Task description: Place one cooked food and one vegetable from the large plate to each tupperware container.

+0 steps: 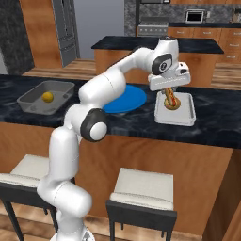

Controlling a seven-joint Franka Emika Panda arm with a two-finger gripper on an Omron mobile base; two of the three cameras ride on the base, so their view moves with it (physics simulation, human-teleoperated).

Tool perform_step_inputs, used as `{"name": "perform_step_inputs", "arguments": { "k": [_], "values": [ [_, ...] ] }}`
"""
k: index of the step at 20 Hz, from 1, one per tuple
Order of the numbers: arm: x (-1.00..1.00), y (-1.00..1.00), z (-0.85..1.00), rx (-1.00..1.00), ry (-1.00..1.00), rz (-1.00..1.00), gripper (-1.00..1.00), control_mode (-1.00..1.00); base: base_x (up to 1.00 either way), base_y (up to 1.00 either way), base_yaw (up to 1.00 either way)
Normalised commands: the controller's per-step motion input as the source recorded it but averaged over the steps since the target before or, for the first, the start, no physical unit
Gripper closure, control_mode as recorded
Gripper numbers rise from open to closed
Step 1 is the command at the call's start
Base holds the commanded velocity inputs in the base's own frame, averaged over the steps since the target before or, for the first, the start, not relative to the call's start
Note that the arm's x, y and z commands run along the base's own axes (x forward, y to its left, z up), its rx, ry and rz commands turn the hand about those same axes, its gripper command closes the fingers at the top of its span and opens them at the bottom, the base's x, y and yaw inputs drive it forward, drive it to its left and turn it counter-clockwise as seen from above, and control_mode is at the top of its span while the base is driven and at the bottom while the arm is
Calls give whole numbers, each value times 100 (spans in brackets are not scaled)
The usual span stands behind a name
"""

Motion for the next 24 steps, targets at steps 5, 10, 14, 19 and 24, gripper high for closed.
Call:
{"name": "perform_step_inputs", "arguments": {
  "k": [5, 10, 14, 19, 24],
  "values": [
    [-27, 0, -2, 0, 0, 0, -100, -100, 0, 0, 0],
    [-7, 0, 0, 0, -1, 0, -100, -100, 0, 0, 0],
    [3, 0, 0, 0, -3, 1, -100, -100, 0, 0, 0],
    [12, 0, 2, 0, -7, 4, -100, -100, 0, 0, 0],
    [0, 30, 23, -8, -3, 1, -100, -100, 0, 0, 0]
  ]
}}
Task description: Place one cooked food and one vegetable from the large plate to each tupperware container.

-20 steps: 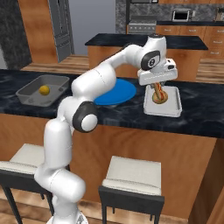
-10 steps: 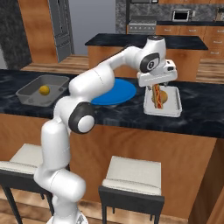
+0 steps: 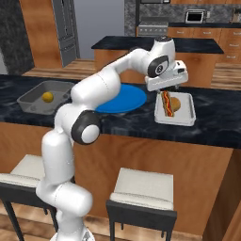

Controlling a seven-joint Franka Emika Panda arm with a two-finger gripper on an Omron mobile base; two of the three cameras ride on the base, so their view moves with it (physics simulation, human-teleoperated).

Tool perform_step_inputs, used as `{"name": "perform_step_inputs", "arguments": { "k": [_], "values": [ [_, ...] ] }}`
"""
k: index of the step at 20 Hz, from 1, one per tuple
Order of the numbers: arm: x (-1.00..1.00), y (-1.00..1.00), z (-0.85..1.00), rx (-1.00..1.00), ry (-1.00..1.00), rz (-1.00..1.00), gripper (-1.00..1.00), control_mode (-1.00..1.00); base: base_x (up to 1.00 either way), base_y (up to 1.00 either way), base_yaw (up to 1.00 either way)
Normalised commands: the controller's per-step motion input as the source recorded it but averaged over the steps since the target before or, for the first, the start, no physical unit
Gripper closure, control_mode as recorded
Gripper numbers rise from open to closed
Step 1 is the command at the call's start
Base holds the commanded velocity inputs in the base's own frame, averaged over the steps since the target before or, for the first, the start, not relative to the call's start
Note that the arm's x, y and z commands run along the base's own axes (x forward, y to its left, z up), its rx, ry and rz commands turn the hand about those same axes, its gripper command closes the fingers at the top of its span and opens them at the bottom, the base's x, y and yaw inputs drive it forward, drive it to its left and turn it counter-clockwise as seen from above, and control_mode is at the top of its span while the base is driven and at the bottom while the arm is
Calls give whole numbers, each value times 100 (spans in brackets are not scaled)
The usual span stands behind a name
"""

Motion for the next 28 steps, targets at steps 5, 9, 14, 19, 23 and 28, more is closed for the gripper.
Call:
{"name": "perform_step_inputs", "arguments": {
  "k": [5, 9, 14, 19, 23, 28],
  "values": [
    [-7, 84, 49, -9, 0, 4, -100, -100, 0, 0, 0],
    [-1, 84, 7, 4, 0, 3, -100, -100, 0, 0, 0],
    [1, 38, 2, 27, 4, 0, -100, -100, 0, 0, 0],
    [4, 9, 5, 40, 7, -4, -100, -100, 0, 0, 0],
    [0, 20, 47, 32, 0, -19, -100, -100, 0, 0, 0],
    [0, 68, 27, 0, 5, -21, -100, -100, 0, 0, 0]
  ]
}}
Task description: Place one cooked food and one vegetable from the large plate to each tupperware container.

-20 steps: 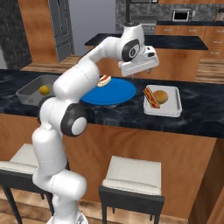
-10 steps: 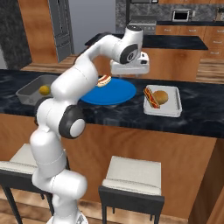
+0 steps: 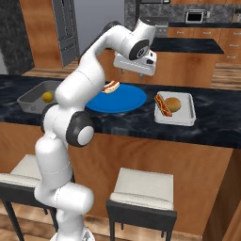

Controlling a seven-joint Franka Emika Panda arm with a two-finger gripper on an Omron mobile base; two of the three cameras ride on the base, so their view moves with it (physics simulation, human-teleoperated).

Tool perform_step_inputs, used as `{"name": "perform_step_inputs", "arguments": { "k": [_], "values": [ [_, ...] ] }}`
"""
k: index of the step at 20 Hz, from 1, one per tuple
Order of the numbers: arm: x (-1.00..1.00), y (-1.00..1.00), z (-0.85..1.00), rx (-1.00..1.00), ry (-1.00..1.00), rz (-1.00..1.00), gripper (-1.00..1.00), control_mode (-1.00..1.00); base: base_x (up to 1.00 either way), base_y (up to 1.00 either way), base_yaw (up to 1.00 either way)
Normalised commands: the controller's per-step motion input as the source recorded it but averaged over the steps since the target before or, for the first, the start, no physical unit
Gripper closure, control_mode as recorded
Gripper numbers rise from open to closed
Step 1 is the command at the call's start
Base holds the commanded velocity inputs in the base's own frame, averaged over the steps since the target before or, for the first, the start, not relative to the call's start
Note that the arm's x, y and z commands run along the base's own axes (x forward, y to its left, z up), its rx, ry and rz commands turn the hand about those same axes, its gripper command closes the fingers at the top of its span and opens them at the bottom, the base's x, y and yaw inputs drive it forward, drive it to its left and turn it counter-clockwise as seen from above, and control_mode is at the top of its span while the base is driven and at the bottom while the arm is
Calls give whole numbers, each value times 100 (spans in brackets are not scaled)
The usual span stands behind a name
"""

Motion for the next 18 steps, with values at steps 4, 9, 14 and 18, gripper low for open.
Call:
{"name": "perform_step_inputs", "arguments": {
  "k": [4, 9, 14, 18],
  "values": [
    [0, 100, -4, -14, 11, -24, -100, -100, 0, 0, 0],
    [8, 79, -24, -17, 12, -26, -100, -100, 0, 0, 0],
    [36, 29, -35, -17, 0, -19, -100, -100, 0, 0, 0],
    [56, 0, 0, 0, 1, -6, -100, -100, 0, 0, 0]
  ]
}}
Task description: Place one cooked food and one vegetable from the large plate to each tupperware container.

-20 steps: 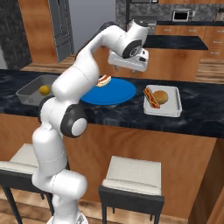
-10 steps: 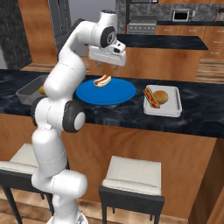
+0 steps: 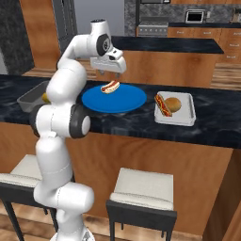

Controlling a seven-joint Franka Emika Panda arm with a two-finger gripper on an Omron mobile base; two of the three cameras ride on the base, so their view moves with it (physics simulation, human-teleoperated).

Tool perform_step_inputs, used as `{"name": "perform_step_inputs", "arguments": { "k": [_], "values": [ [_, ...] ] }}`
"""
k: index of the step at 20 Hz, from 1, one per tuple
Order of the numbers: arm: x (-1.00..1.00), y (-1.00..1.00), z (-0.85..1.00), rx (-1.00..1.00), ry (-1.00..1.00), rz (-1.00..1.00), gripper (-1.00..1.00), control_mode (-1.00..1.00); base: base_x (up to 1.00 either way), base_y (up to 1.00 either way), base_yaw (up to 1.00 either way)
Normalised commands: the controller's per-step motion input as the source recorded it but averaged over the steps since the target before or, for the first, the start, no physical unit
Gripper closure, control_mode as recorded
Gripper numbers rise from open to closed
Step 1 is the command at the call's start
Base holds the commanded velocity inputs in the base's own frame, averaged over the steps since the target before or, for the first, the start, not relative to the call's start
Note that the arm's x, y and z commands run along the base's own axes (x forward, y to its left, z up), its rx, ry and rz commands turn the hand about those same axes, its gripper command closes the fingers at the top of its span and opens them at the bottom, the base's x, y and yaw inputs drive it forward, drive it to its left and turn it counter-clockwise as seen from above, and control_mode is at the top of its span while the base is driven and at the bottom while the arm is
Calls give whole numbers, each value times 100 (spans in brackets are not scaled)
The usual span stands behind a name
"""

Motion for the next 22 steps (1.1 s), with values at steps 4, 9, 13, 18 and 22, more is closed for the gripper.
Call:
{"name": "perform_step_inputs", "arguments": {
  "k": [4, 9, 13, 18, 22],
  "values": [
    [20, 8, -29, 0, 0, -3, -100, -100, 0, 0, 0],
    [50, 0, -14, 1, 4, 0, -100, -100, 0, 0, 0],
    [3, 0, -34, 0, 2, 0, -100, -100, 0, 0, 0],
    [12, 0, -30, 0, 5, 0, -100, -100, 0, 0, 0],
    [8, 11, -14, 0, 7, 0, -100, -100, 0, 0, 0]
  ]
}}
